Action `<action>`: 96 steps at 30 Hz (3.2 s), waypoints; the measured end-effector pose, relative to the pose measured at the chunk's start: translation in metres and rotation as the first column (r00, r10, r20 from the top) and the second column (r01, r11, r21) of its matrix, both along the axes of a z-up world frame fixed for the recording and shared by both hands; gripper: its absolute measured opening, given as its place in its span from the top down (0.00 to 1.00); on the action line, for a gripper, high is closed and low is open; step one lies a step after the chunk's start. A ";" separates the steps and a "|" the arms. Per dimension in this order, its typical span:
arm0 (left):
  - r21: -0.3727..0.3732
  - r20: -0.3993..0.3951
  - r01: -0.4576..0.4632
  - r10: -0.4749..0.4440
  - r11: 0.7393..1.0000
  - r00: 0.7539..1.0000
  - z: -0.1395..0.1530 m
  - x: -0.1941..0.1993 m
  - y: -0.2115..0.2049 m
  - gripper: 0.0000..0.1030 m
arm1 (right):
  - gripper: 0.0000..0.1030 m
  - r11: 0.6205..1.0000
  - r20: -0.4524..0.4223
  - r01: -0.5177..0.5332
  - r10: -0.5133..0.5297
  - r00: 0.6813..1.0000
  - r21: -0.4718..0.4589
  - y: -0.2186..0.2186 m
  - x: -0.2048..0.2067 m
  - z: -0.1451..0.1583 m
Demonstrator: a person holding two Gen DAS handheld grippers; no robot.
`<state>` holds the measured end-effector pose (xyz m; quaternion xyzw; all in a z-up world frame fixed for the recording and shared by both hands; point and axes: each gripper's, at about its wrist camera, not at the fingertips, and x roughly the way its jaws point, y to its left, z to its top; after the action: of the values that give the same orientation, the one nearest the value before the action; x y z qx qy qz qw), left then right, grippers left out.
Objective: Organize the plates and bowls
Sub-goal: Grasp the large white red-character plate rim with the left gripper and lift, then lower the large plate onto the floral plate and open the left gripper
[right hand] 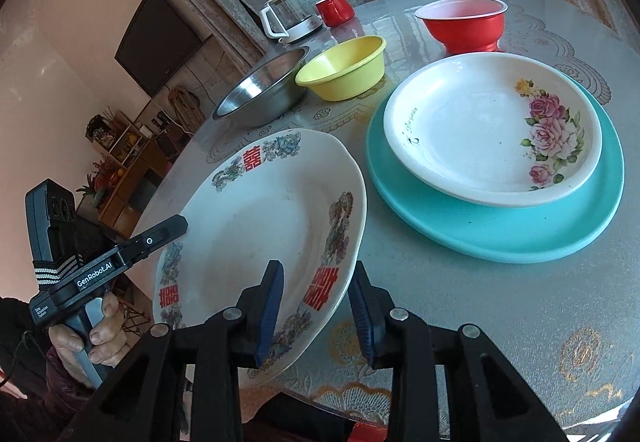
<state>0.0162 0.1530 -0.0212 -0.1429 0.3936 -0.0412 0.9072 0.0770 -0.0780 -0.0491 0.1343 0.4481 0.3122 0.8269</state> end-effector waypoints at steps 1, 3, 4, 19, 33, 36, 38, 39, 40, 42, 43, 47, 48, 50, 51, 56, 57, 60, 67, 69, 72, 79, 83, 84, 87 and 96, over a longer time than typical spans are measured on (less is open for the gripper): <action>0.002 -0.010 0.001 -0.001 1.000 1.000 -0.003 0.003 -0.001 0.64 | 0.76 1.000 -0.003 -0.001 0.001 1.000 -0.001 0.001 0.001 -0.002; -0.003 -0.025 0.008 -0.008 1.000 1.000 -0.010 0.007 -0.002 0.67 | 0.78 1.000 -0.010 -0.005 0.005 1.000 0.003 0.002 0.002 -0.006; -0.005 -0.029 0.013 -0.013 1.000 0.999 -0.012 0.008 -0.003 0.71 | 0.78 1.000 -0.011 -0.006 0.006 1.000 0.012 0.002 0.003 -0.007; 0.034 -0.036 0.037 -0.036 0.999 0.999 -0.015 0.011 -0.007 0.72 | 0.78 0.996 0.023 -0.042 0.044 0.999 -0.073 0.014 0.001 -0.003; 0.033 -0.003 0.058 -0.058 0.998 0.998 -0.012 0.000 -0.017 0.72 | 0.77 0.985 0.123 -0.032 0.053 0.991 -0.169 0.013 -0.007 0.016; 0.034 0.008 0.063 -0.064 0.997 0.998 -0.011 -0.001 -0.020 0.72 | 0.77 0.983 0.142 -0.027 0.053 0.988 -0.182 0.010 -0.009 0.018; 0.034 0.019 0.068 -0.069 0.997 0.997 -0.009 -0.002 -0.022 0.72 | 0.77 0.983 0.147 -0.022 0.049 0.988 -0.181 0.007 -0.010 0.020; 0.035 0.028 0.070 -0.071 0.997 0.997 -0.007 -0.002 -0.023 0.72 | 0.77 0.984 0.153 -0.018 0.046 0.987 -0.178 0.006 -0.011 0.022; 0.035 0.035 0.072 -0.073 0.997 0.997 -0.005 -0.002 -0.024 0.72 | 0.77 0.984 0.160 -0.015 0.044 0.986 -0.176 0.005 -0.011 0.024; 0.032 0.044 0.076 -0.078 0.997 0.996 -0.001 0.000 -0.027 0.72 | 0.77 0.984 0.176 -0.006 0.038 0.984 -0.176 0.002 -0.014 0.029; 0.032 0.050 0.079 -0.081 0.996 0.995 0.002 0.001 -0.029 0.72 | 0.77 0.985 0.182 -0.001 0.034 0.983 -0.175 0.000 -0.014 0.031; 0.043 0.076 0.101 -0.104 0.994 0.992 0.014 0.008 -0.041 0.72 | 0.77 0.985 0.208 0.031 0.005 0.978 -0.168 -0.010 -0.013 0.041; 0.045 0.081 0.108 -0.111 0.993 0.991 0.017 0.011 -0.046 0.72 | 0.77 0.985 0.213 0.040 -0.004 0.977 -0.166 -0.014 -0.012 0.044; 0.055 0.090 0.123 -0.128 0.991 0.988 0.023 0.017 -0.055 0.72 | 0.77 0.984 0.222 0.063 -0.025 0.975 -0.164 -0.021 -0.010 0.048; 0.062 0.094 0.131 -0.137 0.989 0.986 0.026 0.021 -0.060 0.72 | 0.77 0.983 0.227 0.076 -0.037 0.973 -0.165 -0.026 -0.009 0.049; 0.076 0.103 0.170 -0.178 0.982 0.979 0.037 0.043 -0.086 0.72 | 0.77 0.976 0.241 0.143 -0.100 0.965 -0.167 -0.050 0.000 0.057; 0.075 0.100 0.177 -0.184 0.981 0.978 0.038 0.048 -0.091 0.72 | 0.77 0.973 0.244 0.156 -0.112 0.963 -0.169 -0.054 0.003 0.058; 0.071 0.093 0.197 -0.203 0.978 0.975 0.041 0.065 -0.104 0.72 | 0.77 0.966 0.248 0.189 -0.141 0.958 -0.178 -0.067 0.013 0.060; 0.091 0.079 0.241 -0.248 0.966 0.966 0.043 0.101 -0.134 0.72 | 0.76 0.949 0.230 0.256 -0.212 0.950 -0.183 -0.097 0.038 0.058; 0.090 0.073 0.246 -0.253 0.965 0.965 0.042 0.111 -0.139 0.72 | 0.76 0.944 0.224 0.270 -0.226 0.948 -0.191 -0.102 0.047 0.055; 0.099 0.059 0.249 -0.256 0.963 0.965 0.038 0.124 -0.148 0.72 | 0.76 0.935 0.217 0.288 -0.243 0.945 -0.207 -0.108 0.059 0.052; 0.100 0.002 0.245 -0.246 0.964 0.969 0.018 0.143 -0.157 0.72 | 0.75 0.919 0.198 0.309 -0.265 0.944 -0.245 -0.113 0.075 0.033; 0.096 -0.023 0.240 -0.239 0.966 0.971 0.005 0.145 -0.158 0.72 | 0.74 0.909 0.193 0.318 -0.272 0.943 -0.271 -0.112 0.077 0.023; 0.104 -0.016 0.237 -0.237 0.966 0.971 0.004 0.144 -0.159 0.71 | 0.74 0.908 0.195 0.322 -0.276 0.941 -0.270 -0.112 0.078 0.021; 0.105 -0.017 0.233 -0.233 0.967 0.972 0.004 0.143 -0.159 0.71 | 0.73 0.906 0.199 0.325 -0.278 0.940 -0.270 -0.112 0.078 0.021; 0.098 -0.012 0.214 -0.214 0.972 0.977 0.004 0.136 -0.158 0.70 | 0.70 0.911 0.182 0.326 -0.286 0.941 -0.254 -0.111 0.076 0.023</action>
<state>0.1517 -0.0048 -0.0176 -0.0547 0.4086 -0.1192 0.9032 0.1532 -0.1885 -0.0265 0.0621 0.4014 0.1207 0.9058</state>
